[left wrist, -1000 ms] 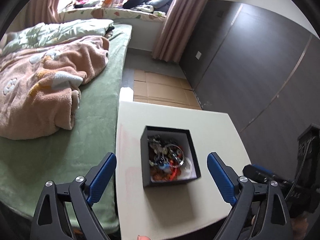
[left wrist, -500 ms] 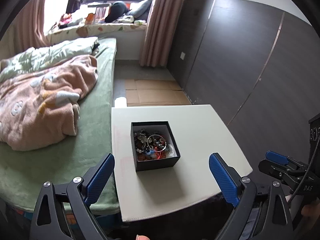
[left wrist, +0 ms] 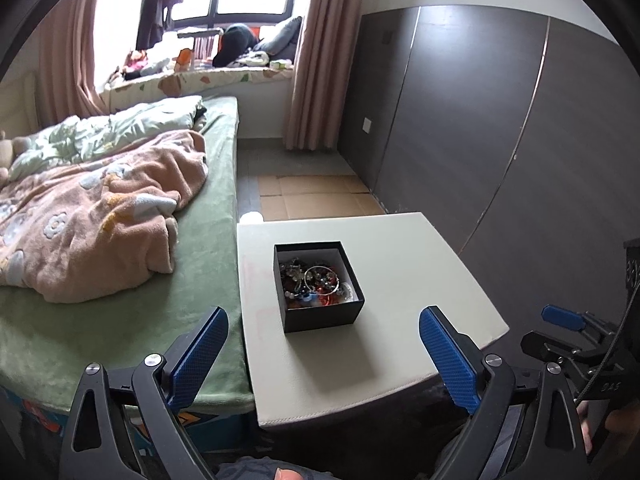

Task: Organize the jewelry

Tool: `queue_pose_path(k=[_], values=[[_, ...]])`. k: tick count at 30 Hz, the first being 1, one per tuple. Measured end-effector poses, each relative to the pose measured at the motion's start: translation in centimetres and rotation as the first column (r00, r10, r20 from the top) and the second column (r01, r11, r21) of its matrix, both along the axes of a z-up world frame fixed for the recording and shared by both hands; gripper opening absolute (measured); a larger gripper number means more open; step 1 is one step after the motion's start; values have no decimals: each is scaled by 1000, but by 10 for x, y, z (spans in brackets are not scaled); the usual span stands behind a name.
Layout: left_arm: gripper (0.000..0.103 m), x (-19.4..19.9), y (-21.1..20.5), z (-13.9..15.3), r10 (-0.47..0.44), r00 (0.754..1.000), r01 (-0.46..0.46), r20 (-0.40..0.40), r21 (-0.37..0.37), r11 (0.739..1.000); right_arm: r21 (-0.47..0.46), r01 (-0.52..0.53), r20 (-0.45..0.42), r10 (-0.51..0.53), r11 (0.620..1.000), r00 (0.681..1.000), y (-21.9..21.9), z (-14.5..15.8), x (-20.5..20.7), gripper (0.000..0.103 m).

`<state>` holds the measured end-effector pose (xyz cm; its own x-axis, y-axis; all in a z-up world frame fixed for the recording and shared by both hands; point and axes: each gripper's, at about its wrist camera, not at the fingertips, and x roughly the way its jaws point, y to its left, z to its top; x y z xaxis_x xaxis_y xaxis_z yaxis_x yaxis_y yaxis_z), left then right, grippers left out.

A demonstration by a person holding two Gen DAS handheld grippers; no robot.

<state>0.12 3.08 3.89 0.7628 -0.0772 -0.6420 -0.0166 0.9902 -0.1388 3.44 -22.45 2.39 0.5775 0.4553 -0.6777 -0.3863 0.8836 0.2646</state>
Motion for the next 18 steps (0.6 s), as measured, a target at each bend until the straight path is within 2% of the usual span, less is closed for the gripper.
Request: queue_pose_path(k=[7,13,18], values=[[98,-8,-12,-15,2,999,-3,33,30,1000,43,27,49,-29,999,998,-2,-1,-8,103],[100,-10,-1,-19,39,999,-38,32,-31,999,86,92,80,-99,992,992,-12,0,-17,103],[100,-9,-5,-21,45,999,-44,28,-30,999,45,88,92,-92,995,992,-4,2,-19,103]])
